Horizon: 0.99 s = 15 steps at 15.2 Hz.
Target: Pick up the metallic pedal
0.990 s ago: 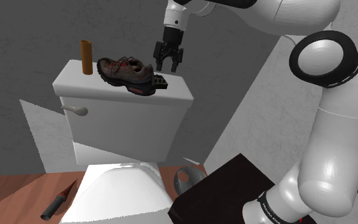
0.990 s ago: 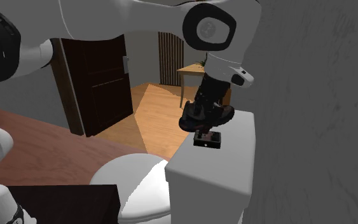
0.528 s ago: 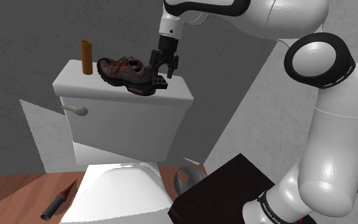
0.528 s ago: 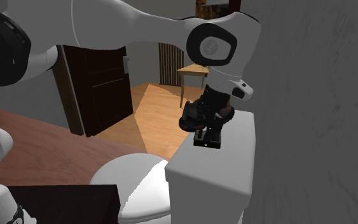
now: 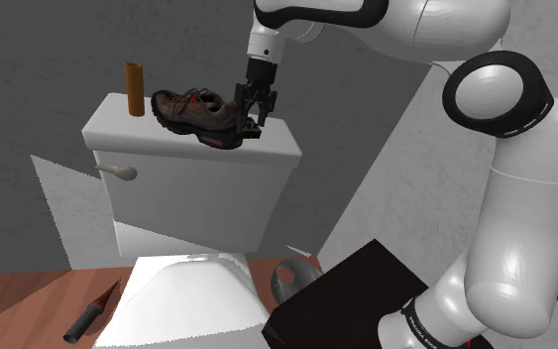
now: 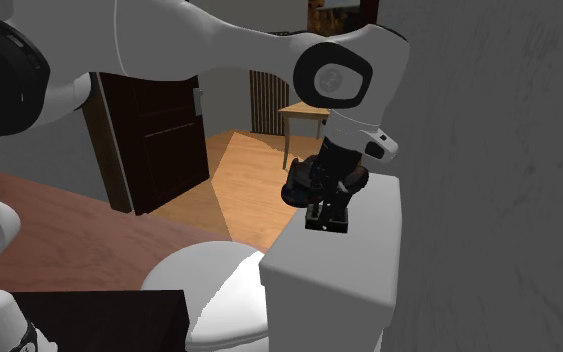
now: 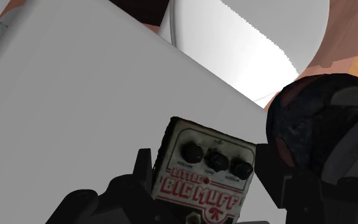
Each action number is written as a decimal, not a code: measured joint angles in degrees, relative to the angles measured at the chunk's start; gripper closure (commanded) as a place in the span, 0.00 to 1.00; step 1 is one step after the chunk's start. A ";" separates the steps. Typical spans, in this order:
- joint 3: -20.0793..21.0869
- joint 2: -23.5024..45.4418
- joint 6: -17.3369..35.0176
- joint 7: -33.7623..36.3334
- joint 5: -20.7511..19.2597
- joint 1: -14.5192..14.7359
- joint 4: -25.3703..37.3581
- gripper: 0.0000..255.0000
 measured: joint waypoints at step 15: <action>0.07 1.31 -8.22 1.26 -0.03 -0.10 9.55 1.00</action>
